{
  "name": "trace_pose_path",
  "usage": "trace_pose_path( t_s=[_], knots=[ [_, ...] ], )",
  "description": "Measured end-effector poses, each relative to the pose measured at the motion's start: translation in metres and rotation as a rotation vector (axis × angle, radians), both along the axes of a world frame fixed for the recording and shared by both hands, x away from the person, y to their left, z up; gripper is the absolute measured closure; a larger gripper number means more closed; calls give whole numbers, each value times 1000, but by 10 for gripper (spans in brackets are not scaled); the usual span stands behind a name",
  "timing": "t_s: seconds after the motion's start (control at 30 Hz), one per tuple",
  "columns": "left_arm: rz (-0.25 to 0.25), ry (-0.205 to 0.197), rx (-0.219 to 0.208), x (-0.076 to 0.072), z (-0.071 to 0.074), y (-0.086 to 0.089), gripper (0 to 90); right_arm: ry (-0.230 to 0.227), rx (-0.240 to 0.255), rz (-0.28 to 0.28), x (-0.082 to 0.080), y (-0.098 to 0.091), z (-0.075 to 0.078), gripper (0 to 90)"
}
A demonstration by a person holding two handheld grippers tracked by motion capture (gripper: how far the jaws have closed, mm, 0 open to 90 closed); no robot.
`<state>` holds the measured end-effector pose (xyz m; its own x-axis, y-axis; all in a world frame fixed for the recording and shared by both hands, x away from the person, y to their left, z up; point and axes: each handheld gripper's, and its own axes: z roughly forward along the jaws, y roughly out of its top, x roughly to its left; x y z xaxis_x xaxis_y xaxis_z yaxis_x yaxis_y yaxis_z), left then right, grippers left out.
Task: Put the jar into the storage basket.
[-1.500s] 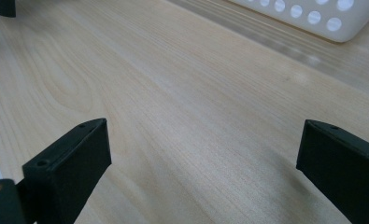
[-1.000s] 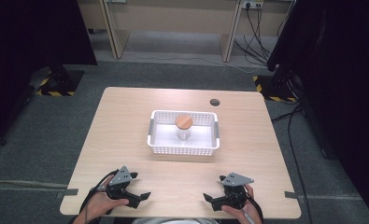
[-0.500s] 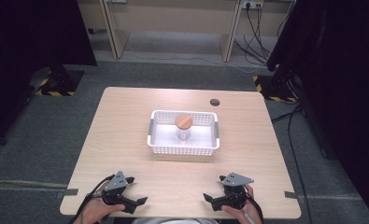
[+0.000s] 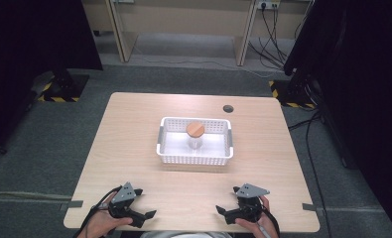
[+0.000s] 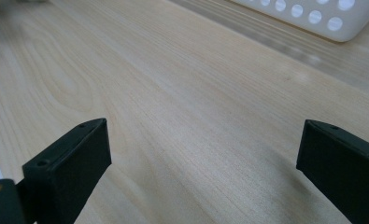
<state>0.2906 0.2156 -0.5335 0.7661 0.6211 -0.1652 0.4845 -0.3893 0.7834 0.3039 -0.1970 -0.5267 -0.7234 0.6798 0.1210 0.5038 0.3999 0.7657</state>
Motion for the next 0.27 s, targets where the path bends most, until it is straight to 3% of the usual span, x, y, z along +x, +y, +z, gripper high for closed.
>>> trace_pose_path(
  t_s=[0.27],
  knots=[
    [2, 0, -1, 0, 0, 0, 47, 1, 0, 0, 0, 0, 0, 33]
  ],
)
